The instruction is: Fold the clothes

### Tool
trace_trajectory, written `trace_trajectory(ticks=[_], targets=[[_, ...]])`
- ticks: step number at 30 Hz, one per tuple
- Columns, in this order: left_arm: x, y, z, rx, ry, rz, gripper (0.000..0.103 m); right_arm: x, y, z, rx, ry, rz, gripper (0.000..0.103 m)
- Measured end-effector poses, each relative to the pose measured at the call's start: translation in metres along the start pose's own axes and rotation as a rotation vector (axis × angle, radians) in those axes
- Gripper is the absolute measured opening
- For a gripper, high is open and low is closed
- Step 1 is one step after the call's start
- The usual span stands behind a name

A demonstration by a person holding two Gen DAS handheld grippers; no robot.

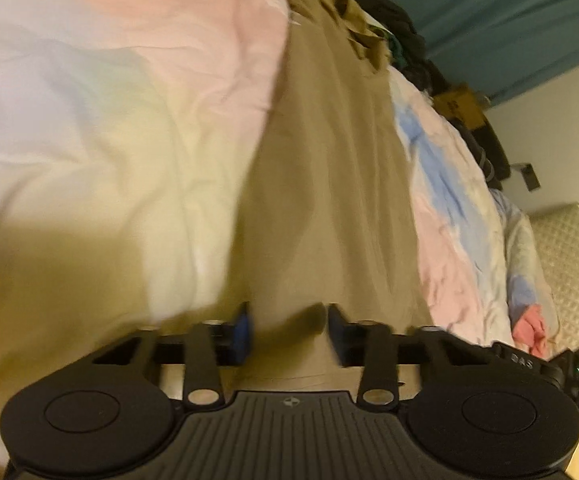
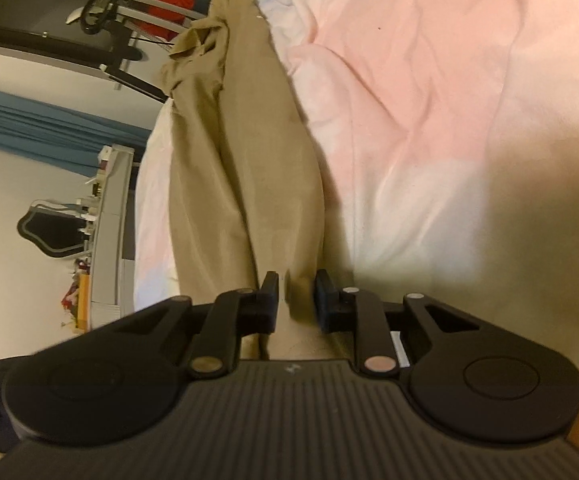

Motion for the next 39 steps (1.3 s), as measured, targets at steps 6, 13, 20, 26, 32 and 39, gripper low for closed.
trace_trajectory(ticks=[6,13,20,26,32,39], targets=[[-0.008,0.005,0.0,0.01,0.03,-0.049,0.019,0.014,0.0,0.007,0.043,0.079,0.043,0.023],[0.001,0.006,0.011,-0.055,-0.007,-0.061,0.031,0.002,0.007,0.031,-0.022,0.057,0.011,0.024],[0.021,0.006,0.007,-0.057,-0.073,-0.058,0.039,-0.012,0.012,0.039,0.024,0.094,-0.004,0.025],[0.027,0.008,0.0,0.003,-0.049,-0.047,0.025,-0.022,0.016,0.032,0.056,0.05,-0.052,0.021],[0.018,0.009,0.001,-0.005,-0.033,-0.092,0.024,-0.031,0.02,0.037,0.044,0.038,-0.061,0.02],[0.01,0.011,0.015,-0.071,-0.011,-0.045,0.034,-0.008,0.013,0.036,-0.003,0.069,-0.058,0.022]])
Point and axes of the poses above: each gripper's, at about its wrist camera, not at the fingertips, and z roughly the way its jaws point, x to its right, y to its underside, the point moved 1 cm from there along z, roughly the way its jaws point, and after that the axes turned 15 degrees about z, right-handed, at the moved point
